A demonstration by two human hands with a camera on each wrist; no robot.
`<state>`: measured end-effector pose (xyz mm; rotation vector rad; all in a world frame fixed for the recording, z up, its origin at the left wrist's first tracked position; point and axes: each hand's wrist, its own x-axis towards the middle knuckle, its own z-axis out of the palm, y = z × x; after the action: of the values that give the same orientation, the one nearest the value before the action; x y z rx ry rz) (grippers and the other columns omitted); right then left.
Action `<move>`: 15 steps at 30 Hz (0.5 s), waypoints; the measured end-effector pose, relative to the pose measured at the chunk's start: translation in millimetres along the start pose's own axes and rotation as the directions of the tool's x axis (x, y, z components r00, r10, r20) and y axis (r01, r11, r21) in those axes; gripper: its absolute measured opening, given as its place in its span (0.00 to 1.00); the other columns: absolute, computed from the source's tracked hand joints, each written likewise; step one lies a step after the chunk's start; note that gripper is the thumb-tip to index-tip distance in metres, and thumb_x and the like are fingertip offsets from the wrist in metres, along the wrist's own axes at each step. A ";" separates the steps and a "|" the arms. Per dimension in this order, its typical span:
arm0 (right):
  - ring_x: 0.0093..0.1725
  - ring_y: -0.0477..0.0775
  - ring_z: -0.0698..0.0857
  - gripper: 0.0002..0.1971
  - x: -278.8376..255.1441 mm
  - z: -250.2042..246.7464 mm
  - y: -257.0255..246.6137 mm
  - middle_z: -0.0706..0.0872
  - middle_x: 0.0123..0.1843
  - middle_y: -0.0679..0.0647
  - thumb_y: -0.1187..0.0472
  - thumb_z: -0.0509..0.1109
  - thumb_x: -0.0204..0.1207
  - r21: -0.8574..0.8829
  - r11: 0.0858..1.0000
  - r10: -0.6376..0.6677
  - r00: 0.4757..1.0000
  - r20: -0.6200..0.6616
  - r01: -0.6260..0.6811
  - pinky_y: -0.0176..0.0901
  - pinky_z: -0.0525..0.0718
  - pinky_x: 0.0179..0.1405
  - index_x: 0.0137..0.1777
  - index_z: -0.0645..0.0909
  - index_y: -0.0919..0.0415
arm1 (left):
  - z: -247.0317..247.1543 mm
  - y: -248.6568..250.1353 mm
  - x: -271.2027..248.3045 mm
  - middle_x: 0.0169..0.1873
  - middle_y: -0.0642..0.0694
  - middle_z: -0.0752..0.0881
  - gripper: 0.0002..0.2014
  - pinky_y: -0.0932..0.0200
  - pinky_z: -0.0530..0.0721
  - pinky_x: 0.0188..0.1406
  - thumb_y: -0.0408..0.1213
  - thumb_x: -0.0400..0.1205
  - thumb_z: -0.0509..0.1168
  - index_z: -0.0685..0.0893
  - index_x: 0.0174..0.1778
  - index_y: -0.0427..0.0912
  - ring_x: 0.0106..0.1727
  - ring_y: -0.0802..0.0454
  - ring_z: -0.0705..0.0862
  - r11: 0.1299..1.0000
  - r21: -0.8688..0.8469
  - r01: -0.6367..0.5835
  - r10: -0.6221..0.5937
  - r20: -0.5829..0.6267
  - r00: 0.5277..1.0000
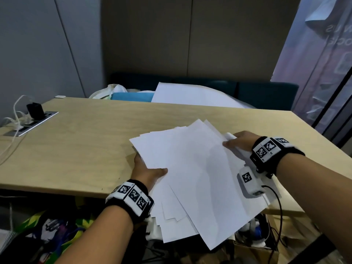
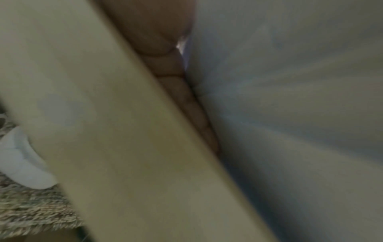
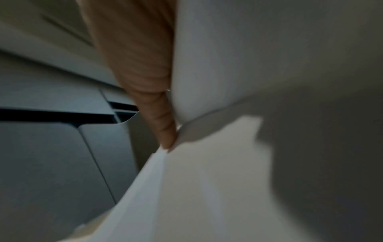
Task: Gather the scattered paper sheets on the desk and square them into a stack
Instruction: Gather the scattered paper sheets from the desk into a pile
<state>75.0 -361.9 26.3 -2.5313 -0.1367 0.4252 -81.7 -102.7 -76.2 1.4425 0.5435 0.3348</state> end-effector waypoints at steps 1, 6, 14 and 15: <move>0.49 0.60 0.83 0.19 -1.1 -3.6 -1.2 0.88 0.49 0.57 0.49 0.74 0.73 -0.040 0.999 -0.030 0.996 -0.078 0.027 0.44 0.76 0.49 0.56 0.86 0.62 | -0.1 -0.6 0.5 0.64 0.47 0.82 0.54 0.38 0.80 0.67 0.32 0.54 0.79 0.61 0.77 0.49 0.63 0.45 0.83 1.000 -0.021 0.001 -0.001 -0.001 1.000; 0.45 0.59 0.81 0.14 -11.5 -24.5 -11.2 0.84 0.40 0.57 0.51 0.69 0.77 -0.034 0.976 -0.214 0.929 -0.301 0.214 0.45 0.75 0.46 0.45 0.85 0.63 | 3.2 -3.6 2.2 0.59 0.49 0.84 0.49 0.37 0.81 0.65 0.27 0.62 0.77 0.61 0.78 0.51 0.60 0.44 0.85 0.997 -0.072 -0.010 0.008 -0.040 0.999; 0.50 0.69 0.83 0.18 -20.1 -35.2 -35.7 0.87 0.46 0.70 0.58 0.59 0.82 -0.109 0.942 -0.324 0.785 -0.527 0.316 0.54 0.82 0.52 0.49 0.83 0.73 | 7.7 -0.1 -6.6 0.61 0.46 0.84 0.42 0.48 0.82 0.60 0.19 0.69 0.75 0.65 0.76 0.45 0.61 0.45 0.84 0.995 -0.096 -0.025 0.018 -0.066 0.998; 0.50 0.69 0.84 0.18 -21.2 -37.6 -37.6 0.87 0.47 0.70 0.57 0.58 0.83 -0.132 0.938 -0.335 0.748 -0.573 0.320 0.56 0.82 0.53 0.50 0.83 0.73 | 6.8 -1.0 -5.3 0.60 0.47 0.84 0.42 0.49 0.82 0.59 0.19 0.69 0.75 0.65 0.76 0.45 0.60 0.46 0.84 0.996 -0.090 -0.023 0.017 -0.064 0.998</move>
<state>67.1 -353.8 82.4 -2.4664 -0.3415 -0.5147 -82.6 -111.3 -76.1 1.3537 0.5583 0.4176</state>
